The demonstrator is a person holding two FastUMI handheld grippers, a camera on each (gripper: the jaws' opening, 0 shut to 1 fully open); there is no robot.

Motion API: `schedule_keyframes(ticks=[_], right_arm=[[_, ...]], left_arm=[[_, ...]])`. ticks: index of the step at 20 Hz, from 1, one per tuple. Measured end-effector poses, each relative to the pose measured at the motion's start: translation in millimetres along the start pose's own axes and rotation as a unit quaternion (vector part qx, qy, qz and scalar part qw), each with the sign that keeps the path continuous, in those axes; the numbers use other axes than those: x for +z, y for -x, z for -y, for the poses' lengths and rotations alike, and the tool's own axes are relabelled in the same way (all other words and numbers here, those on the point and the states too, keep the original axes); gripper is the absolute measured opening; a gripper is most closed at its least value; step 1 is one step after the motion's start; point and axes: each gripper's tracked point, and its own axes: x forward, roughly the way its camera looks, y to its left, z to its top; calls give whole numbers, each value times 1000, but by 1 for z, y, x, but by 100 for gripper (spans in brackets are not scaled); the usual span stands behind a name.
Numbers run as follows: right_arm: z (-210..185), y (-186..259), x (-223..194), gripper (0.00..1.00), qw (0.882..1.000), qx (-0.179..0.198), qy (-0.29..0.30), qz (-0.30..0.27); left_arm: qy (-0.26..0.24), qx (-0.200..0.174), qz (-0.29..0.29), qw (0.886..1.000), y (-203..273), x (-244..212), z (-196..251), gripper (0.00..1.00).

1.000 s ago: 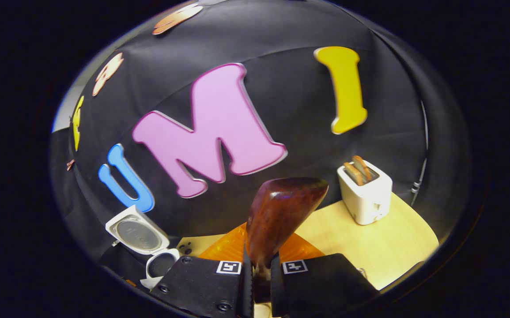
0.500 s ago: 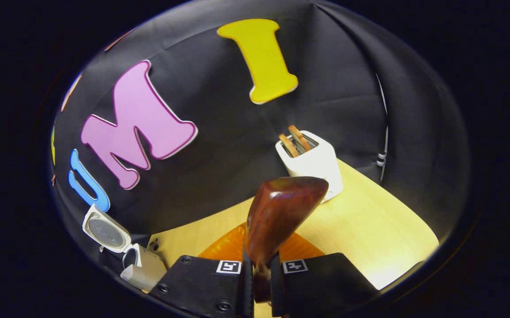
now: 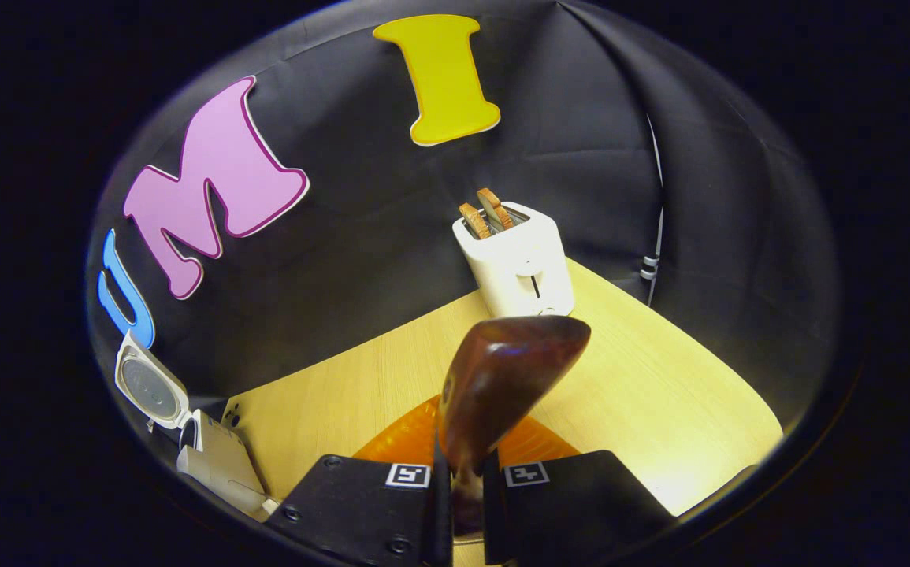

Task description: Close the left gripper, press the button to open the rice cooker; take a wooden spoon from the chopstick holder with the right hand, scoop a spoonful of rice and pour it into the rice cooker, then put the wooden spoon back into the chopstick holder.

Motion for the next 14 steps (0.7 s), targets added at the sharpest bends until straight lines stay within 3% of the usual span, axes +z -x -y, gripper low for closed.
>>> schedule_keyframes(ticks=[8,9,10,12,14], right_arm=[[0,-15,-26,20,999,-25,31,-18],[-1,-14,-22,7,999,-24,26,-14],[-2,-10,-18,11,999,-26,22,-7],[-4,-1,-8,48,1000,-26,15,2],[-7,13,-5,63,1000,-20,6,0]], left_arm=[[0,-11,6,1000,-4,8,-10,95],[1,-13,8,1000,-5,10,-12,95],[1,-13,10,1000,-6,13,-15,95],[0,-16,17,1000,-8,23,-19,96],[-4,-16,31,999,-11,41,-26,96]])
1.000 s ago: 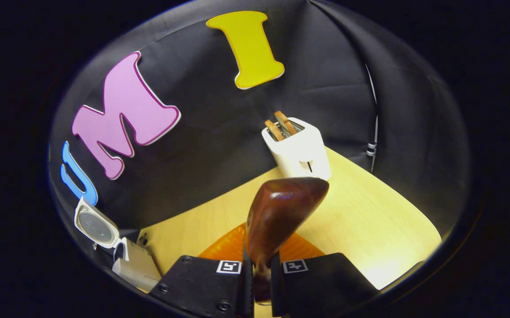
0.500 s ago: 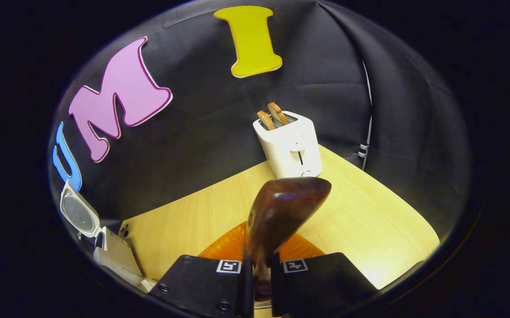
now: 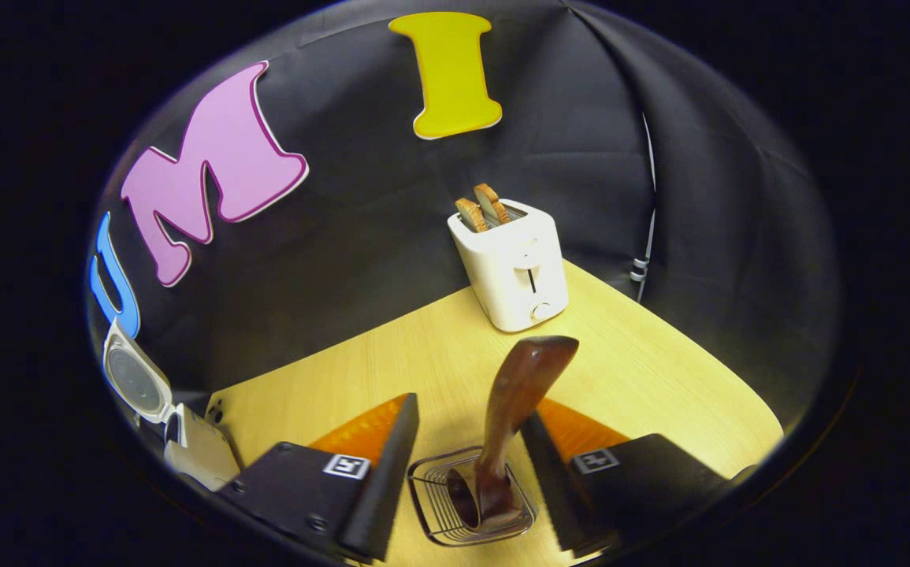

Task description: Close the left gripper, press the button to open the rice cooker; take a wooden spoon from the chopstick holder with the right hand, scoop a spoonful of rice and pour it into the rice cooker, then put the wooden spoon back into the chopstick holder.

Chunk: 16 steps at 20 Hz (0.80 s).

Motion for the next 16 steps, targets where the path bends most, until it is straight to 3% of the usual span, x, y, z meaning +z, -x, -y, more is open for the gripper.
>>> schedule_keyframes(ticks=[1,2,11,16], right_arm=[[1,7,3,92,1000,0,1,2],[3,15,4,97,1000,-3,4,4],[64,108,48,98,995,-59,32,69],[107,139,50,98,994,-74,46,67]], left_arm=[[-3,2,10,1000,-3,13,-5,95],[-6,5,22,1000,-7,27,-10,96],[-47,55,108,992,-44,156,-49,96],[-30,83,129,988,-62,206,-49,95]])
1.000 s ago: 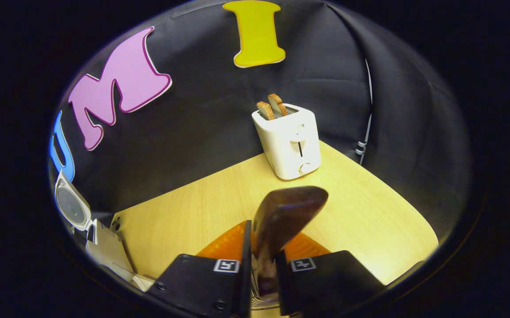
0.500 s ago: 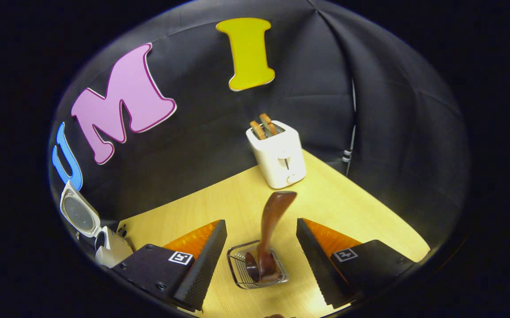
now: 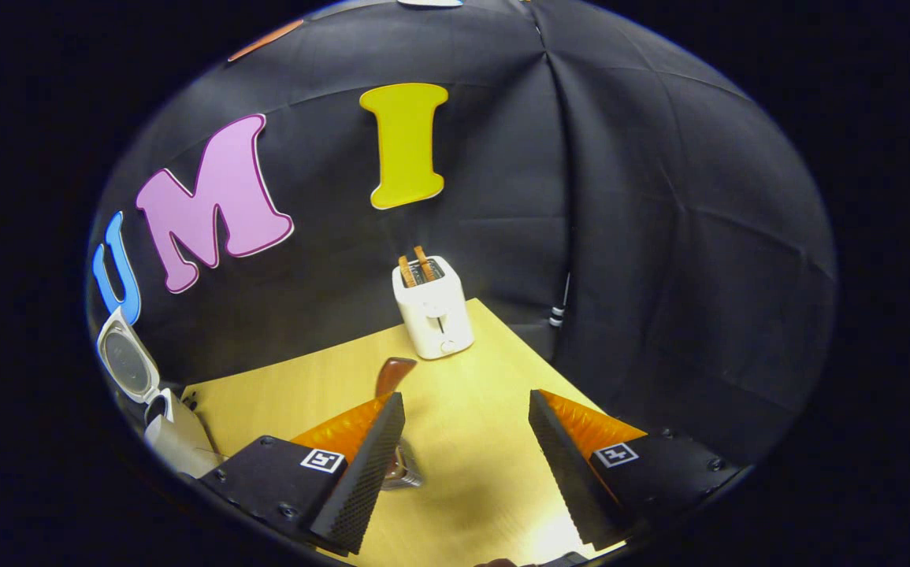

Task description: Close the left gripper, press the button to open the rice cooker; take a wooden spoon from the chopstick holder with the right hand, scoop a spoonful of rice and pour it into the rice cooker, then put the wooden spoon back into the chopstick holder.

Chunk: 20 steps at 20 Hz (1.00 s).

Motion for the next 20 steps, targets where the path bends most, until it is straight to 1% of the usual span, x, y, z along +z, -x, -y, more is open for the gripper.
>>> schedule_keyframes(ticks=[3,5,7,9,12,15,18,20], right_arm=[[16,11,-2,98,1000,0,-5,-10],[25,22,-2,98,1000,-2,6,-16],[36,28,5,98,1000,-13,19,-10],[41,35,9,98,999,-22,17,-16],[33,48,19,98,999,-26,11,-14],[20,58,24,98,999,-33,34,-4],[-7,62,15,99,999,-22,28,-8],[-24,64,3,99,999,-8,32,-20]], left_arm=[[39,-2,19,999,-21,26,5,95],[58,0,33,998,-37,43,1,95],[57,-1,44,997,-54,59,-6,95],[47,0,66,997,-72,71,-16,95],[51,-5,47,998,-102,56,-26,94],[28,6,31,999,-135,41,-44,95],[-6,4,12,1000,-165,23,-50,94],[-17,-3,-5,1000,-180,9,-46,94]])
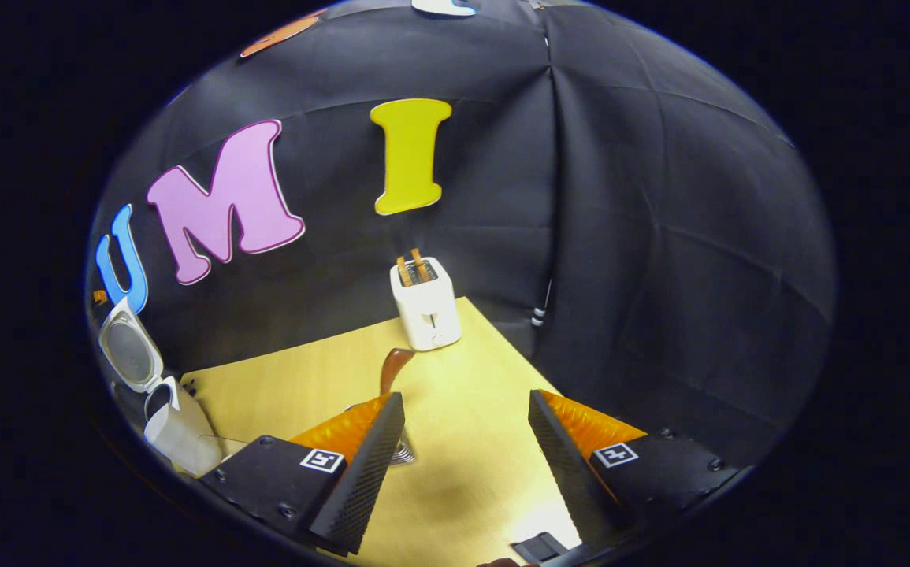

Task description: Close the left gripper, press the button to open the rice cooker; take a wooden spoon from the chopstick holder with the right hand, scoop a spoonful of rice and pour it into the rice cooker, then put the wooden spoon back into the chopstick holder.

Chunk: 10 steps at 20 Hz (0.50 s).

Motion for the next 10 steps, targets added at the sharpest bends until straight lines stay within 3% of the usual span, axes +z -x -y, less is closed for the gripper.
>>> schedule_keyframes(ticks=[4,10], right_arm=[[-26,3,-9,99,1000,23,10,-7],[-39,1,-18,99,998,60,16,-9]], left_arm=[[1,-13,-47,999,-12,-29,9,94],[22,-29,-104,994,10,-49,20,95]])
